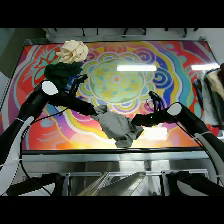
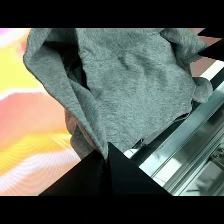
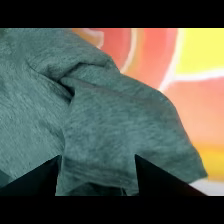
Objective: Fold the shirts.
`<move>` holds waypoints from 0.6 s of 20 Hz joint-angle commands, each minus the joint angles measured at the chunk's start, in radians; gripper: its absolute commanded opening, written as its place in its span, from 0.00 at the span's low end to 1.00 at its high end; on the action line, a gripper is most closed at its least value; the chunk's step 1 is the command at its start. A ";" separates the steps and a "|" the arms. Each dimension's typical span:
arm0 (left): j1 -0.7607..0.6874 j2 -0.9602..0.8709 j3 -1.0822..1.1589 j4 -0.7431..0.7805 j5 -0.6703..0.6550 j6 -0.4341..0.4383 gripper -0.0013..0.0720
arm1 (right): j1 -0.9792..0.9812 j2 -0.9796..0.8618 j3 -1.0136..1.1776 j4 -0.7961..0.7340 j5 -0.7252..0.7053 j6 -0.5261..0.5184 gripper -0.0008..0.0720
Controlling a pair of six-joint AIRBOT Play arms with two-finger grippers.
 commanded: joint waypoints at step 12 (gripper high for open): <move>0.093 0.150 0.001 0.207 -0.131 -0.038 0.03 | -0.248 0.381 0.139 -0.118 0.132 0.022 0.03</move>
